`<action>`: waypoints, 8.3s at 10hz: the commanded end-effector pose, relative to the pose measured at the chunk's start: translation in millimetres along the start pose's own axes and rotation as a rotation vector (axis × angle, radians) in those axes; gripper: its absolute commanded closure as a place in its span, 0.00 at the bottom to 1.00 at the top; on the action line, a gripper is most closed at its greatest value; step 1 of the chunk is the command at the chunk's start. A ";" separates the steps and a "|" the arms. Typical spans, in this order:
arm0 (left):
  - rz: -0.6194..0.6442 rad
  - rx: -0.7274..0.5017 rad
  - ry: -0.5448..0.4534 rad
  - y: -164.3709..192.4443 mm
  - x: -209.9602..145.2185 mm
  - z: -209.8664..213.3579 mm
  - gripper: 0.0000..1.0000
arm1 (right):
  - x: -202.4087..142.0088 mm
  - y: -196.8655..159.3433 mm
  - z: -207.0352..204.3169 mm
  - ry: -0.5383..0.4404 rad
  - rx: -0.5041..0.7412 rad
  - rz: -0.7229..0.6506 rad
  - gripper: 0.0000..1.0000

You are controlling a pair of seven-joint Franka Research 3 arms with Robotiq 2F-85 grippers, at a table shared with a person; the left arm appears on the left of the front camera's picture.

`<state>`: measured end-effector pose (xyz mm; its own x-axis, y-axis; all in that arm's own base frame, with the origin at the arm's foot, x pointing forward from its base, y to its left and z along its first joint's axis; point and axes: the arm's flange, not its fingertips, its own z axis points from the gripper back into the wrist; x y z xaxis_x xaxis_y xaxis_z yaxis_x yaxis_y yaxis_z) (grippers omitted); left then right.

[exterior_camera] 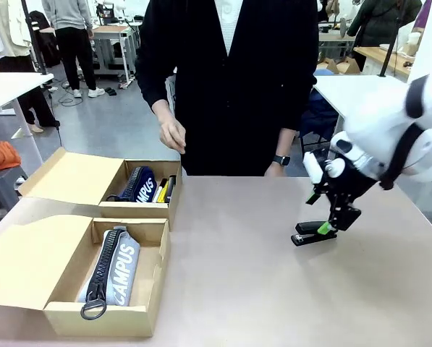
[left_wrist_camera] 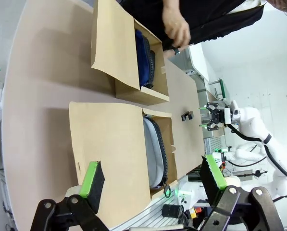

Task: Place items inside the box.
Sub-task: Pick up a Pencil pouch or Stapler and place it inside the Mailer Box closest to the robot.

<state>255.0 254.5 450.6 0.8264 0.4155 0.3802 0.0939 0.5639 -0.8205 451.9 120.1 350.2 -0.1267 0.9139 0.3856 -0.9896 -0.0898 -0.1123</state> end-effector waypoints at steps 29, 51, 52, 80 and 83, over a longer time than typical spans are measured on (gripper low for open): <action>-0.016 -0.017 -0.012 -0.6 -0.3 0.3 0.00 | -29.2 114.3 102.1 0.204 0.071 -0.640 1.00; -0.016 -0.017 -0.012 -0.6 -0.3 0.3 0.00 | 88.8 162.9 125.8 0.096 -0.142 -1.664 0.63; -0.016 -0.017 -0.012 -0.6 -0.3 0.3 0.00 | 92.2 137.3 130.8 0.074 -0.135 -1.621 0.63; -0.016 -0.017 -0.012 -0.6 -0.3 0.3 0.00 | 443.4 122.2 -119.5 0.148 -0.140 -1.645 0.63; -0.016 -0.017 -0.012 -0.6 -0.3 0.3 0.00 | 436.9 121.9 -119.7 0.170 -0.151 -1.658 0.00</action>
<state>254.4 254.6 451.0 0.8255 0.4167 0.3806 0.0941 0.5633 -0.8209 288.7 553.0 393.8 0.9965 0.0475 0.0687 -0.0616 0.9732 0.2216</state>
